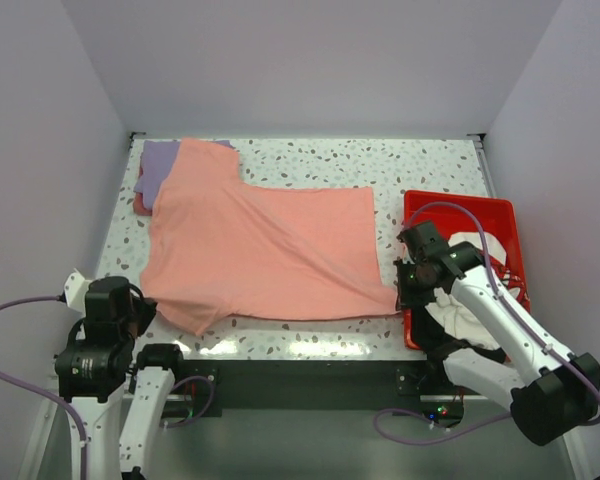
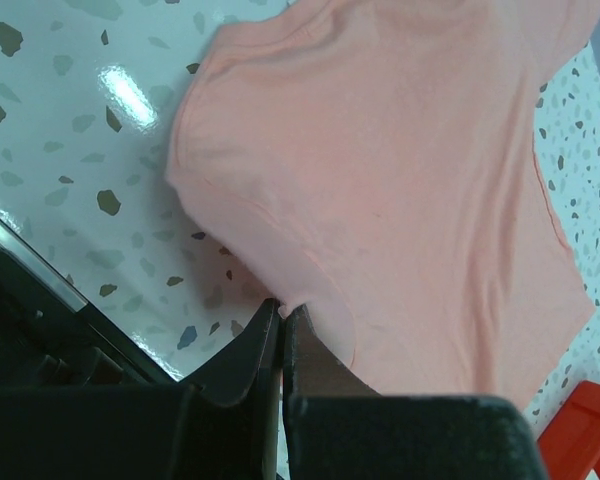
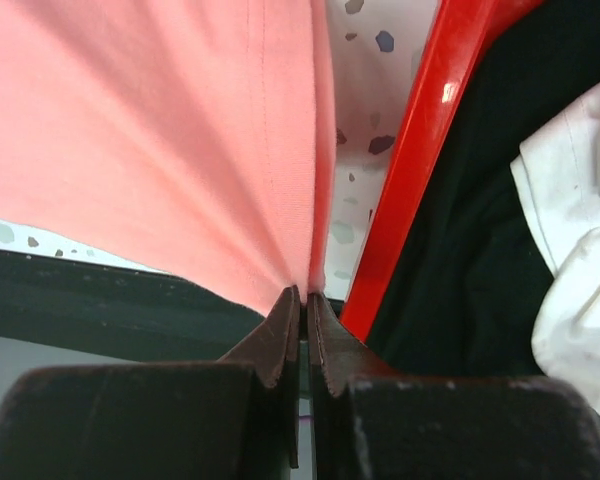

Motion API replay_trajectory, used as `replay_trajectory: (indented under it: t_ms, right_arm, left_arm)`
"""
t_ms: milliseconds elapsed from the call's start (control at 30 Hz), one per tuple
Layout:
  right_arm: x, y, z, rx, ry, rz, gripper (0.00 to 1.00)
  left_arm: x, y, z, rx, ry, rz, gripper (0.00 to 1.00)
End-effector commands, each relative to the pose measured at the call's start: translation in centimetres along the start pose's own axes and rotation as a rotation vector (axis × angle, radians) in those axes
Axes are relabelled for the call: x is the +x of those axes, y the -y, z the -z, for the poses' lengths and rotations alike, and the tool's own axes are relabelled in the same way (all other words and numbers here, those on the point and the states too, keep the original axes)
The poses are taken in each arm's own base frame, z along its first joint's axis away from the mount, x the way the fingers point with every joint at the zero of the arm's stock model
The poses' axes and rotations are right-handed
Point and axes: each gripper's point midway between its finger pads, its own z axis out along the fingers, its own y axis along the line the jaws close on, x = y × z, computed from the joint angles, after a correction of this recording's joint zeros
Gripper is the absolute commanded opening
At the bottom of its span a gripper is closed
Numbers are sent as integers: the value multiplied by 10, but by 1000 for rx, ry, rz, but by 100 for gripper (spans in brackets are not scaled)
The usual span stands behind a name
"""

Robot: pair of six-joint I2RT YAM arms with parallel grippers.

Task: Fold and stack the t-shirts
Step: Flatten the tshirt out

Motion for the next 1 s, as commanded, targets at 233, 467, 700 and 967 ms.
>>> replay_trajectory:
  t_ms: [233,467,700,967]
  right_arm:
    - [-37,-7,-9,19,69,9,2]
    - [-61,-16,-6,12,107,14,3]
    - [-115,-24,33,28,295,40,2]
    - [-214,-40,147,25,742,-21,2]
  left_arm:
    - [-7,24,-30,-1,5,-50,0]
    - [-23,47,-40,12,35,-73,0]
    - [-76,96,-22,144,211,-61,0]
    - [-170,200,52,489,485,7,0]
